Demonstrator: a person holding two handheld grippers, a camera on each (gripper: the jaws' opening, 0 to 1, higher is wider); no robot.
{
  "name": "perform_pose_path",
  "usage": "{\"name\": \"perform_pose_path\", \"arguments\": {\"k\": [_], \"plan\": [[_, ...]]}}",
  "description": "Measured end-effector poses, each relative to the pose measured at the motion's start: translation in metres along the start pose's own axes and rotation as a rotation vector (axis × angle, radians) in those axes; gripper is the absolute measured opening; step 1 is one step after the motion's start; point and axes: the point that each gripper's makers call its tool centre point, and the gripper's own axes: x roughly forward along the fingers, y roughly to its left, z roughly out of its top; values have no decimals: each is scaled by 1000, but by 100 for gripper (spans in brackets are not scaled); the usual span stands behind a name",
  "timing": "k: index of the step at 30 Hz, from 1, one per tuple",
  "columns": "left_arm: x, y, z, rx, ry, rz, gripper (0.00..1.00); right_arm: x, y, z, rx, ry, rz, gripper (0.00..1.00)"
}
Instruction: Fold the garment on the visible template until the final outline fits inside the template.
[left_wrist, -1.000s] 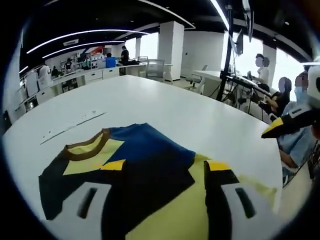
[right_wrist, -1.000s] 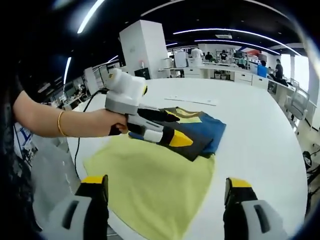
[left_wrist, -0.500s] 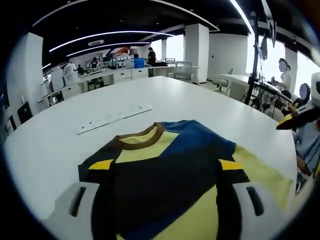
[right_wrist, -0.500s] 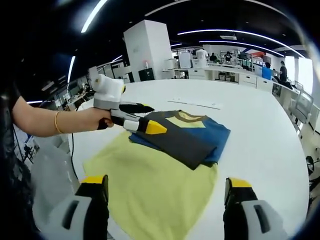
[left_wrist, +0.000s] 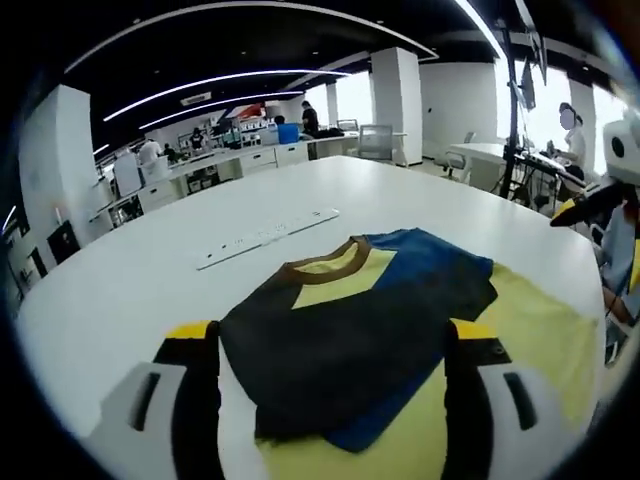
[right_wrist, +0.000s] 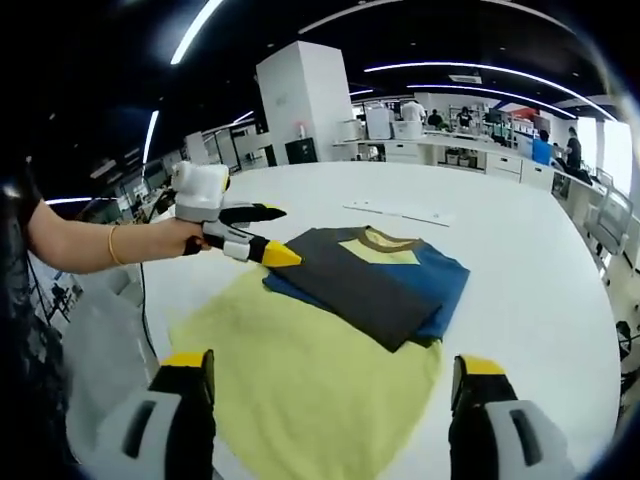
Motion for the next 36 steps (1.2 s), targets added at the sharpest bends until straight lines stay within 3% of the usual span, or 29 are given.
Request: {"name": "perform_pose_path", "arguments": {"k": [4, 13, 17, 23, 28, 36], "plan": [[-12, 16, -10, 48, 18, 22, 87, 0, 0, 0, 3, -3, -1, 99], [-33, 46, -30, 59, 29, 44, 74, 1, 0, -2, 12, 3, -7, 99], [-38, 56, -52, 63, 93, 59, 61, 0, 0, -3, 14, 5, -12, 99], [-36, 57, -70, 94, 138, 52, 46, -3, 2, -8, 19, 12, -12, 99], [-29, 49, -68, 111, 141, 37, 26, -5, 3, -13, 31, 16, -16, 98], [-18, 46, -79, 156, 188, 28, 16, -12, -3, -19, 70, 18, -44, 97]]}}
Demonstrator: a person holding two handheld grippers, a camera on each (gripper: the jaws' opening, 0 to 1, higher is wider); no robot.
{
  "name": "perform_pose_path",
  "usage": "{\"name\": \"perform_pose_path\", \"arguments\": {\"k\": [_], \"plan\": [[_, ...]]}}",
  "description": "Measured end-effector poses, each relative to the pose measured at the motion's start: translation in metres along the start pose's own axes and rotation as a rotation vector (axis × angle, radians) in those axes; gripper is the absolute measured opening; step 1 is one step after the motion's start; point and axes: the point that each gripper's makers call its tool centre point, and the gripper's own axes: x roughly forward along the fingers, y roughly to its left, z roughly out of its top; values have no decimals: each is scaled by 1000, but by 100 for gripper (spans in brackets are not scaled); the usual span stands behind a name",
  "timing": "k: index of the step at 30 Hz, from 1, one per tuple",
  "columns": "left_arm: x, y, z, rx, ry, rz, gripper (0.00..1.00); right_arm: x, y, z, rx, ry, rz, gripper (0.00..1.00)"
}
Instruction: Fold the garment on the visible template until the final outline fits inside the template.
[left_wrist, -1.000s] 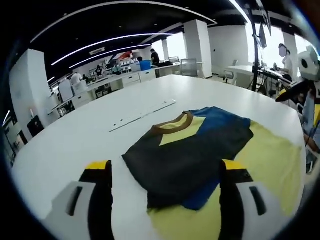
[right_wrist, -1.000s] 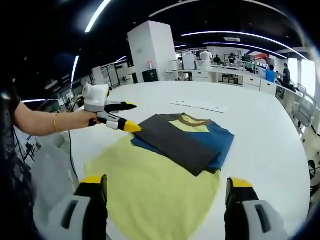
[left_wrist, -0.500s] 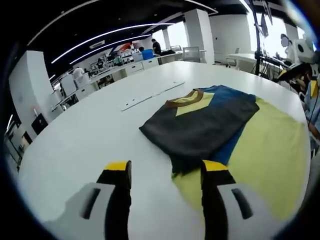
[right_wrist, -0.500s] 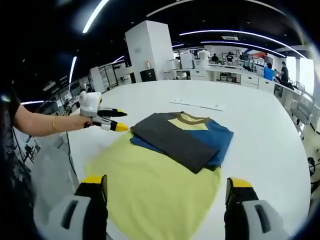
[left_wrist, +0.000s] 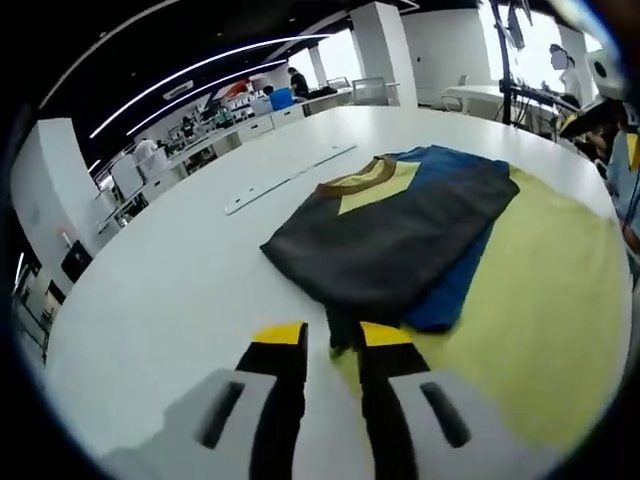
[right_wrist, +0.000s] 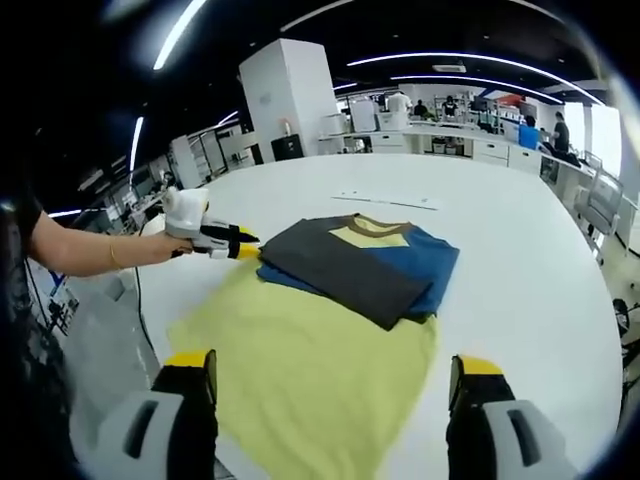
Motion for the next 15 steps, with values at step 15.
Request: {"name": "perform_pose_path", "arguments": {"k": [15], "plan": [[2, -5, -10, 40, 37, -15, 3, 1, 2, -2, 23, 0, -2, 96]]}}
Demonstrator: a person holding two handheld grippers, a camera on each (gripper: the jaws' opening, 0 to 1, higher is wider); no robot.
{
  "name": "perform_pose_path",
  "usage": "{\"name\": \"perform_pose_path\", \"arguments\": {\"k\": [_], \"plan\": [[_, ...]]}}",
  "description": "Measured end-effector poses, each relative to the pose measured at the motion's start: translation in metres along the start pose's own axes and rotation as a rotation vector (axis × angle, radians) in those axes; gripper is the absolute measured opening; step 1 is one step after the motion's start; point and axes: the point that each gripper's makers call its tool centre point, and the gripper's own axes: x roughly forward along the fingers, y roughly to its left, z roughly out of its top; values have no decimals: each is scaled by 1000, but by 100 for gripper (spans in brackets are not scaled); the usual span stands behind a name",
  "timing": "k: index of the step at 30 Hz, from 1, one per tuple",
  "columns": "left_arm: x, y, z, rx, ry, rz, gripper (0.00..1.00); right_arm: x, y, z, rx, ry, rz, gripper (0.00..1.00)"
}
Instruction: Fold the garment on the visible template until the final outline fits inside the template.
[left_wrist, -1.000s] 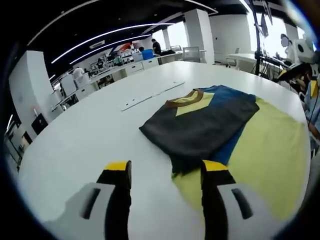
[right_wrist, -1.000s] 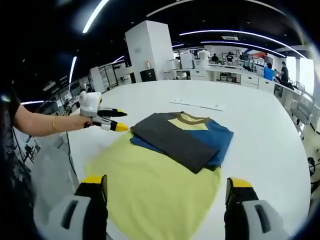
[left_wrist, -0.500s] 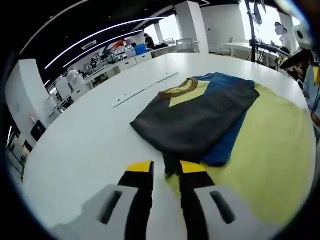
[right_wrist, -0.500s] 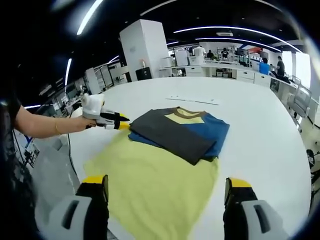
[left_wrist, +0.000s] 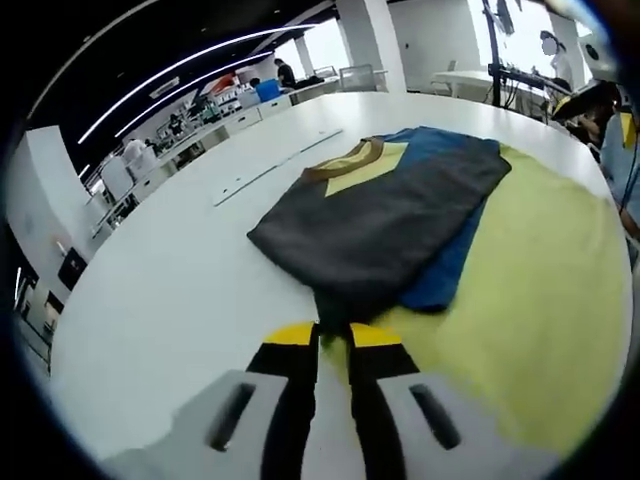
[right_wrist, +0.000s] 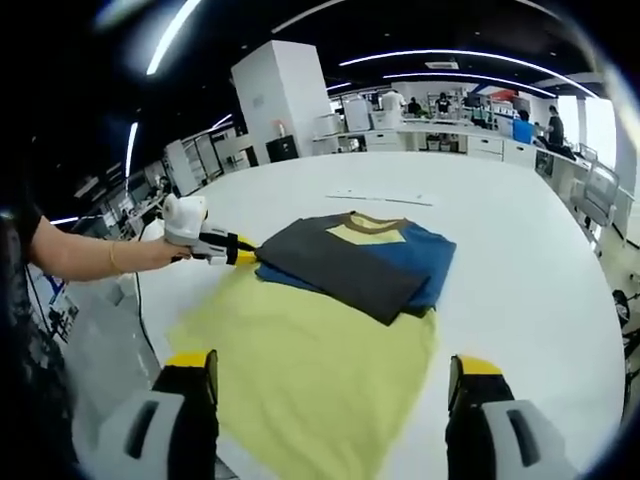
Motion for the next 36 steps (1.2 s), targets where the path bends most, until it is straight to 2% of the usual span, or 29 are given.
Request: {"name": "perform_pose_path", "arguments": {"k": [2, 6, 10, 19, 29, 31, 33, 36], "plan": [[0, 0, 3, -18, -12, 10, 1, 0, -1, 1, 2, -2, -4, 96], [-2, -1, 1, 6, -13, 41, 1, -1, -3, 1, 3, -2, -11, 96], [-6, -2, 1, -61, -29, 73, 1, 1, -1, -2, 9, 4, -8, 96], [-6, -7, -4, -104, -12, 127, 1, 4, 6, -4, 7, 15, 12, 96], [-7, -7, -5, -97, -1, 159, 2, 3, 7, -8, 9, 21, 15, 96], [-11, -5, -3, -86, -11, 163, 6, 3, 7, -8, 7, 19, 17, 96], [-15, -4, 4, -106, -46, 157, 17, 3, 7, -6, 5, 15, 18, 96], [-25, -5, 13, -122, -83, 140, 27, 2, 7, -4, -5, 11, 18, 97]]}}
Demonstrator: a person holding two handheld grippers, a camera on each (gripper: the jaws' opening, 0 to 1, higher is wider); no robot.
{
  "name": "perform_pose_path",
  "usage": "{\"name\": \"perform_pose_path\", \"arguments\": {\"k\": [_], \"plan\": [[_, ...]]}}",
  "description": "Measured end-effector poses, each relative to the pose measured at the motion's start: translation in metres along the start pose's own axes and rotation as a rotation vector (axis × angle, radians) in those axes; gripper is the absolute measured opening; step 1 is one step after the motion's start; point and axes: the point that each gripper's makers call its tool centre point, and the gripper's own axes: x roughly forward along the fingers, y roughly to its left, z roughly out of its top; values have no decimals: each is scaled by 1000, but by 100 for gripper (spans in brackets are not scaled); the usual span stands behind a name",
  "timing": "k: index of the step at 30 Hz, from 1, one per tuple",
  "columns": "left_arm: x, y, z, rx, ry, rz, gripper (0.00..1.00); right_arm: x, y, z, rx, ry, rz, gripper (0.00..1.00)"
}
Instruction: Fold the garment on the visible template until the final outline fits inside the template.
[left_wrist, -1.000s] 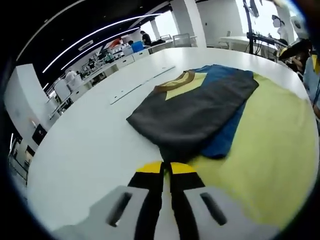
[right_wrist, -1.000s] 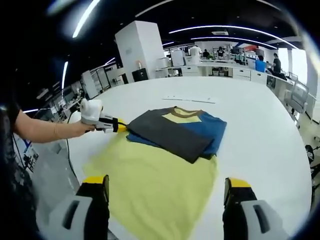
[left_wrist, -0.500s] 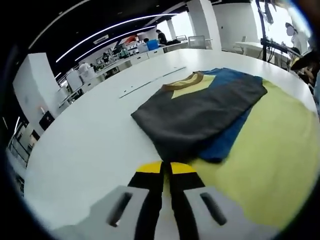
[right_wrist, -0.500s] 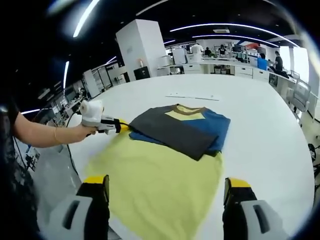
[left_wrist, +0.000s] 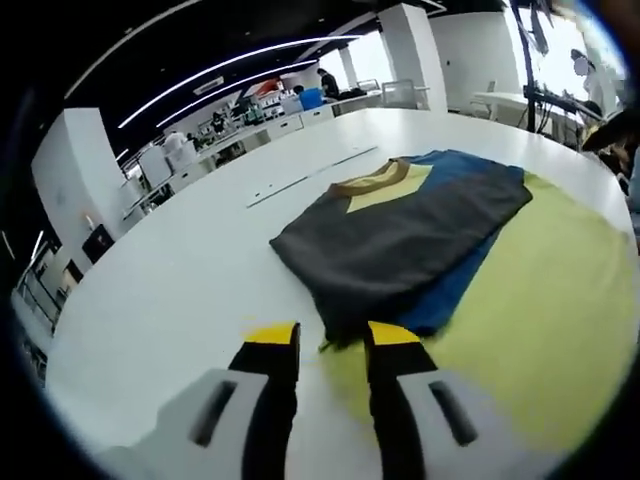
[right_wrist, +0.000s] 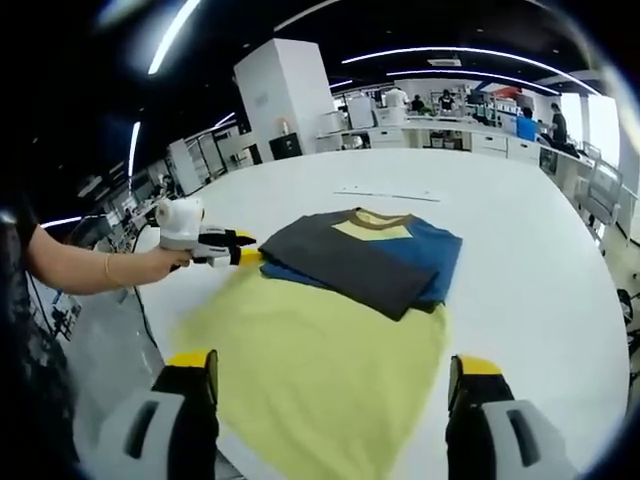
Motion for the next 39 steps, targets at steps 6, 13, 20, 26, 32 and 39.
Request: {"name": "perform_pose_path", "arguments": {"k": [6, 13, 20, 26, 32, 39], "plan": [[-20, -3, 10, -51, -43, -48, 47, -1, 1, 3, -35, -5, 8, 97], [-54, -22, 12, -16, -65, -165, 62, -6, 4, -8, -117, 56, 32, 98], [-87, -46, 3, 31, -60, -265, 67, -10, 13, -33, -164, 136, 91, 97], [-107, -65, -6, 38, -60, -353, 73, -13, 22, -53, -249, 212, 146, 95], [-125, -85, -29, 69, -1, -469, 75, -14, 29, -72, -320, 279, 208, 89], [-140, -108, -55, 71, 66, -584, 67, -15, 32, -95, -410, 363, 249, 79]]}}
